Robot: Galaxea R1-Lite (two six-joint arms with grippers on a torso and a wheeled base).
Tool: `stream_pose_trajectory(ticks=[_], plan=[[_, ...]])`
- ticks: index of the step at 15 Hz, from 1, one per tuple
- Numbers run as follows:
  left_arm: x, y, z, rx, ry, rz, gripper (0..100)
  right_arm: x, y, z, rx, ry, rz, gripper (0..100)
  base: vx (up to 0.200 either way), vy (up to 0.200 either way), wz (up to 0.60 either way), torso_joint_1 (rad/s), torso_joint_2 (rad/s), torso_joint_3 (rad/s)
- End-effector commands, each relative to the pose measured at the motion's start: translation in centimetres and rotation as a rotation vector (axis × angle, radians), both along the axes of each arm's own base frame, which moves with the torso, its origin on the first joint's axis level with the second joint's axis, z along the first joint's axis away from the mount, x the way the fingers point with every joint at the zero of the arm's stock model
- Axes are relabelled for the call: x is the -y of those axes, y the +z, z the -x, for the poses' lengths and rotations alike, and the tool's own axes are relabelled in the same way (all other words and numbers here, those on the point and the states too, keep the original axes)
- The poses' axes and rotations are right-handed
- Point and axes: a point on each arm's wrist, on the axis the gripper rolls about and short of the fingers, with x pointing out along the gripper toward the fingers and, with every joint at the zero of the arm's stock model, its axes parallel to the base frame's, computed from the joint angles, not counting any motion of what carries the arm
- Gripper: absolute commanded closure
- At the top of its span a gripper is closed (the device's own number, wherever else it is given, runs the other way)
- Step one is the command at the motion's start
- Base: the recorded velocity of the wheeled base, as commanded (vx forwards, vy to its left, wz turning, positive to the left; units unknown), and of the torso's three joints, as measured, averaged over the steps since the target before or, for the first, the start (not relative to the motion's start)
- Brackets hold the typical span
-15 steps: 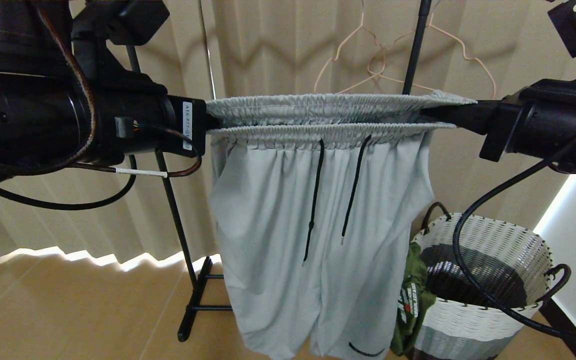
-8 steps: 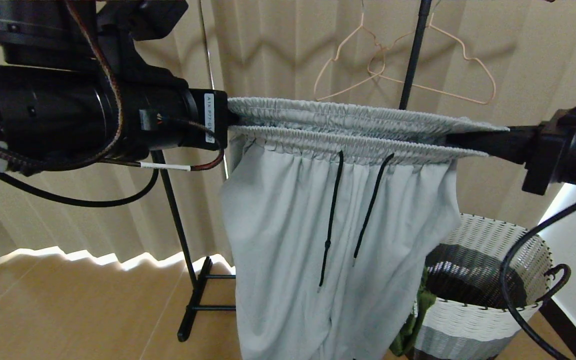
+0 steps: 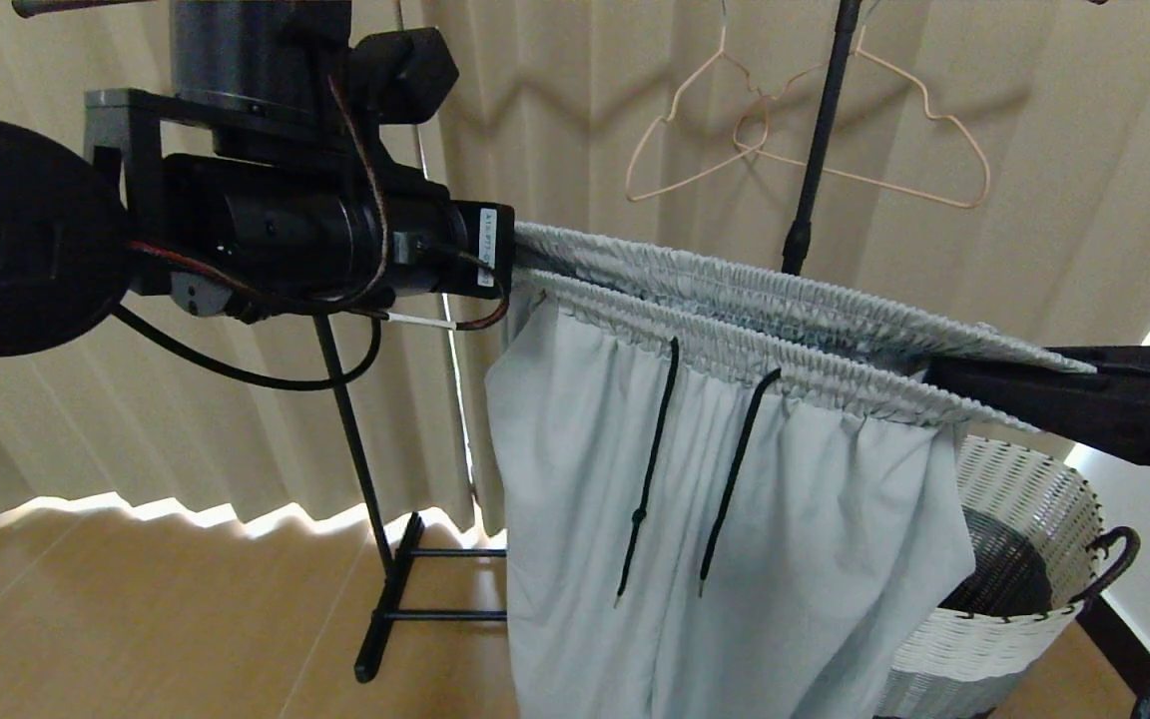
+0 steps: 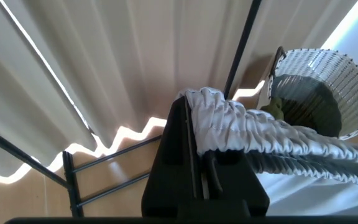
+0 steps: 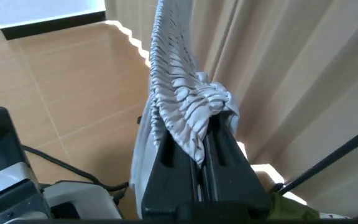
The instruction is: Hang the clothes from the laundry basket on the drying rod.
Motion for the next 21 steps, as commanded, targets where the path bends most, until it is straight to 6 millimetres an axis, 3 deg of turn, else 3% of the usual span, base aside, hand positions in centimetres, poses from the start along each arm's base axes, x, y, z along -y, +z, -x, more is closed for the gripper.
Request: stream_pose_trajectory(ticks=[1, 2, 7, 11, 15, 19, 21], plan=[[-0.1, -0.4, 0.0, -0.013, 0.004, -0.008, 100, -0.1, 0.1, -0.3, 0.009, -0.01, -0.004, 100, 0.0, 0.0, 0.0, 0.0, 0.0, 0.0], [-0.3, -0.3, 0.3, -0.013, 0.004, -0.008, 100, 0.0, 0.1, -0.7, 0.012, -0.027, -0.005, 100, 0.0, 0.0, 0.0, 0.0, 0.0, 0.0], [-1.7, -0.5, 5.3, -0.03, -0.133, -0.057, 100, 0.3, 0.7, -6.5, 0.085, -0.169, -0.048, 100, 0.0, 0.0, 0.0, 0.0, 0.0, 0.0], [-1.7, -2.1, 6.8, -0.062, -0.228, -0.101, 100, -0.5, 1.3, -8.9, 0.118, -0.168, -0.066, 100, 0.0, 0.0, 0.0, 0.0, 0.0, 0.0], [-1.6, -1.5, 6.6, -0.027, -0.221, -0.086, 100, -0.1, 2.0, -7.8, 0.128, -0.195, -0.065, 100, 0.0, 0.0, 0.0, 0.0, 0.0, 0.0], [-2.1, 1.8, 4.6, 0.097, -0.159, -0.025, 100, 1.2, 3.7, -4.5, 0.118, -0.213, -0.058, 100, 0.0, 0.0, 0.0, 0.0, 0.0, 0.0], [-1.9, 2.6, 4.5, 0.111, -0.16, 0.01, 100, 1.9, 3.2, -2.8, 0.081, -0.213, -0.039, 100, 0.0, 0.0, 0.0, 0.0, 0.0, 0.0]])
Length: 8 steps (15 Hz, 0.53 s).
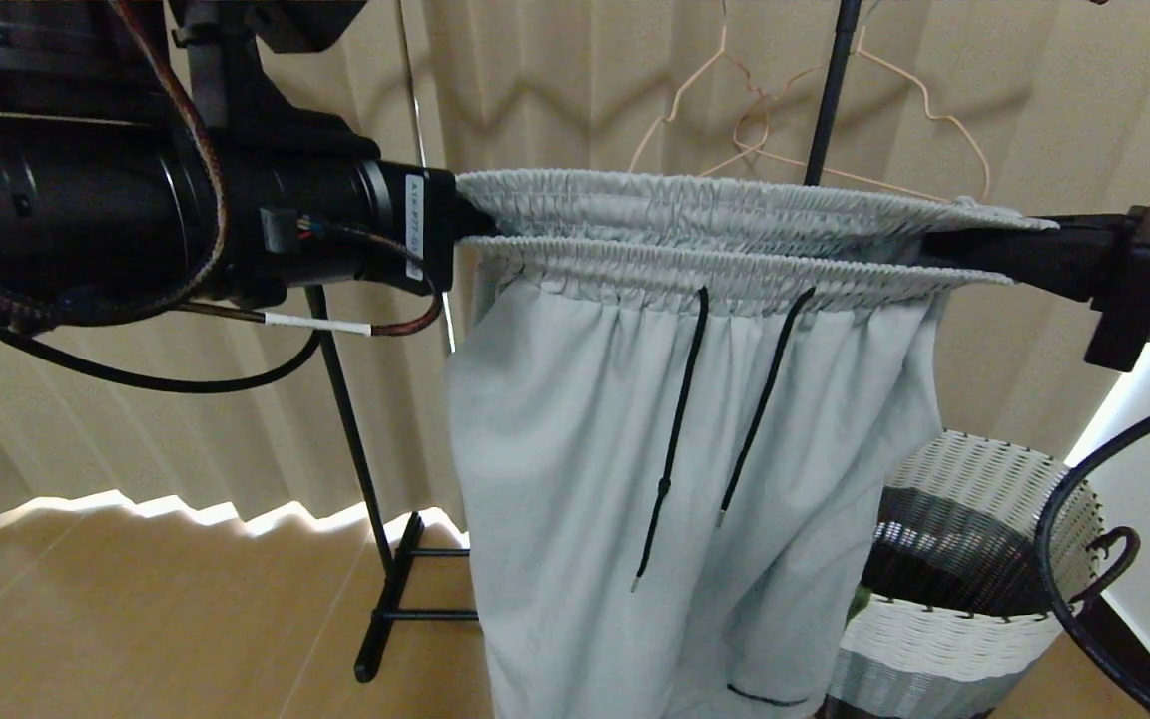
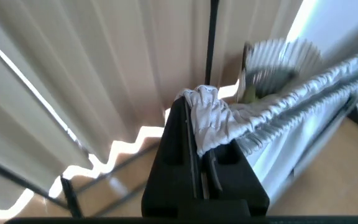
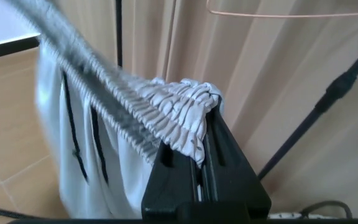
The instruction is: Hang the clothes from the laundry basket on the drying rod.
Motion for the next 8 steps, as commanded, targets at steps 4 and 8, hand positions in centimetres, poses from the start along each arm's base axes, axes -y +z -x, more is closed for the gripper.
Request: stream_pose_trajectory(ticks=[4, 8], plan=[[0.9, 0.5, 0.1, 0.021, -0.023, 0.039, 100, 0.8, 0.0, 2.2, 0.009, 0.0, -0.003, 100, 0.0, 0.0, 0.0, 0.0, 0.0, 0.0], [0.8, -1.8, 0.3, -0.044, -0.019, -0.009, 100, 0.8, -0.4, 2.1, -0.011, 0.0, 0.005, 100, 0.0, 0.0, 0.0, 0.0, 0.0, 0.0]])
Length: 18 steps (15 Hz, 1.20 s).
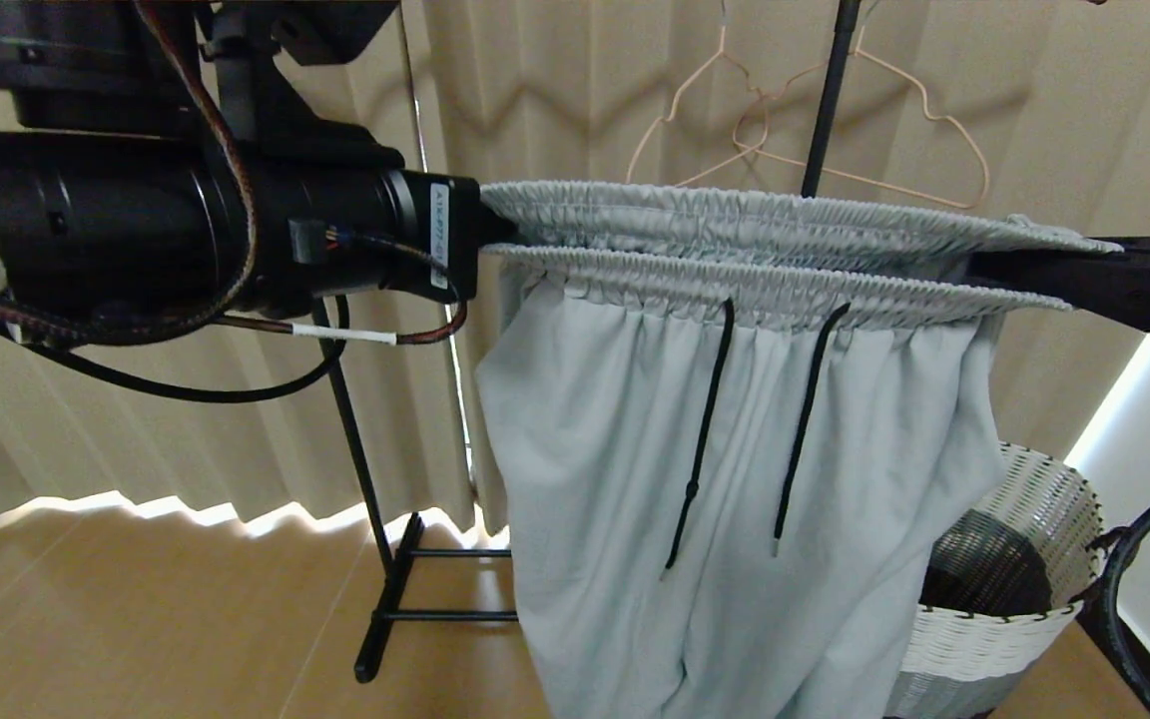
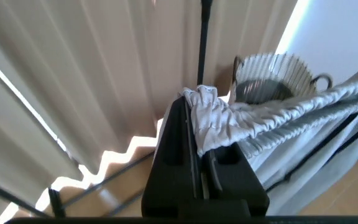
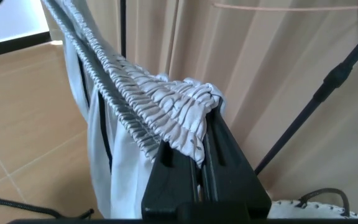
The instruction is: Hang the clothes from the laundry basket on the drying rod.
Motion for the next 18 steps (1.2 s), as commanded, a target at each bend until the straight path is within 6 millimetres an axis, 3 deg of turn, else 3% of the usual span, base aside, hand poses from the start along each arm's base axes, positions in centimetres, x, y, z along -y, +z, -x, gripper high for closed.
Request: stream_pose_trajectory(ticks=[1, 11, 12, 18], plan=[[-0.2, -1.3, 0.3, -0.034, 0.001, -0.025, 100, 0.0, 0.0, 0.0, 0.0, 0.001, 0.0, 100, 0.0, 0.0, 0.0, 0.0, 0.0, 0.0], [-0.4, -1.0, 0.4, -0.026, 0.006, -0.019, 100, -0.1, 0.0, -0.1, -0.004, 0.001, 0.002, 100, 0.0, 0.0, 0.0, 0.0, 0.0, 0.0], [-0.4, -1.0, 0.4, -0.026, 0.006, -0.019, 100, -0.1, -0.1, -0.1, -0.007, 0.001, 0.003, 0, 0.0, 0.0, 0.0, 0.0, 0.0, 0.0], [-0.8, -1.4, -0.5, -0.031, 0.094, -0.041, 100, -0.6, -0.9, 1.3, -0.015, 0.064, 0.007, 0, 0.0, 0.0, 0.0, 0.0, 0.0, 0.0]])
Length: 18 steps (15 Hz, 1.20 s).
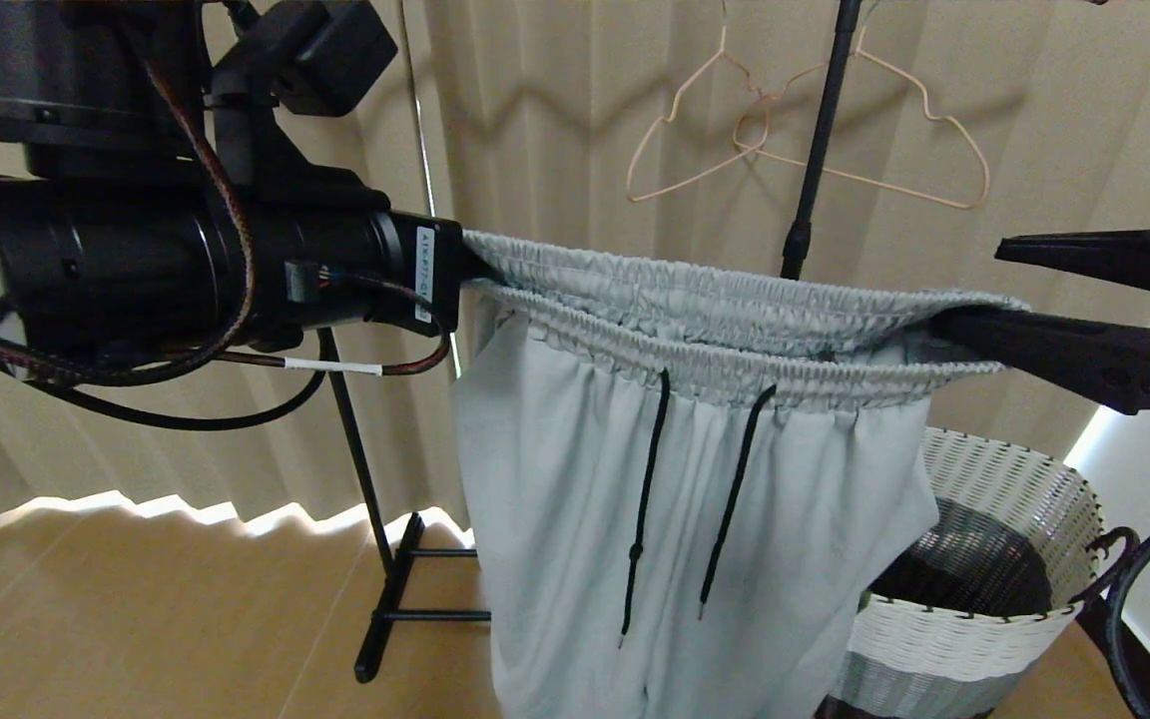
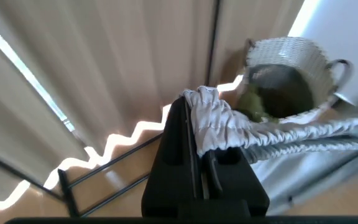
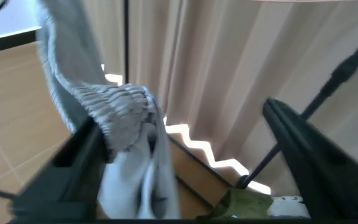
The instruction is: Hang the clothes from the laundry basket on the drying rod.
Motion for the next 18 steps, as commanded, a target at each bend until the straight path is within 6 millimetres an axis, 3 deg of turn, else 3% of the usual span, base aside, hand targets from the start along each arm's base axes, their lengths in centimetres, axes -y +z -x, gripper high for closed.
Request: stream_pose_trajectory(ticks=[1, 7, 9, 10, 12, 14, 16, 18], plan=[[-0.1, -0.6, -0.9, -0.01, 0.073, -0.025, 100, -0.2, -0.5, 1.1, -0.001, 0.041, 0.0, 0, 0.0, 0.0, 0.0, 0.0, 0.0, 0.0], [-0.5, -1.3, -1.7, -0.056, 0.167, 0.023, 100, 0.1, -1.2, 2.8, -0.003, 0.075, 0.0, 0, 0.0, 0.0, 0.0, 0.0, 0.0, 0.0], [-1.9, -1.8, -0.6, -0.07, 0.193, 0.012, 100, 0.8, -1.8, 3.4, -0.007, 0.036, 0.004, 0, 0.0, 0.0, 0.0, 0.0, 0.0, 0.0], [-3.4, -1.8, 1.0, -0.067, 0.208, 0.013, 100, 1.7, -2.4, 3.9, -0.005, -0.007, 0.012, 0, 0.0, 0.0, 0.0, 0.0, 0.0, 0.0], [-7.2, -2.7, 6.1, -0.052, 0.242, 0.021, 100, 3.3, -3.8, 5.2, 0.009, -0.089, 0.042, 0, 0.0, 0.0, 0.0, 0.0, 0.0, 0.0], [-11.0, -4.9, 11.2, -0.033, 0.303, 0.035, 100, 4.5, -5.0, 5.6, 0.025, -0.184, 0.101, 0, 0.0, 0.0, 0.0, 0.0, 0.0, 0.0], [-13.7, -7.1, 15.3, -0.024, 0.389, 0.036, 100, 5.4, -6.0, 5.6, 0.038, -0.285, 0.138, 0, 0.0, 0.0, 0.0, 0.0, 0.0, 0.0], [-15.2, -9.0, 18.7, -0.014, 0.43, 0.042, 100, 5.9, -6.8, 5.5, 0.059, -0.362, 0.141, 0, 0.0, 0.0, 0.0, 0.0, 0.0, 0.0]])
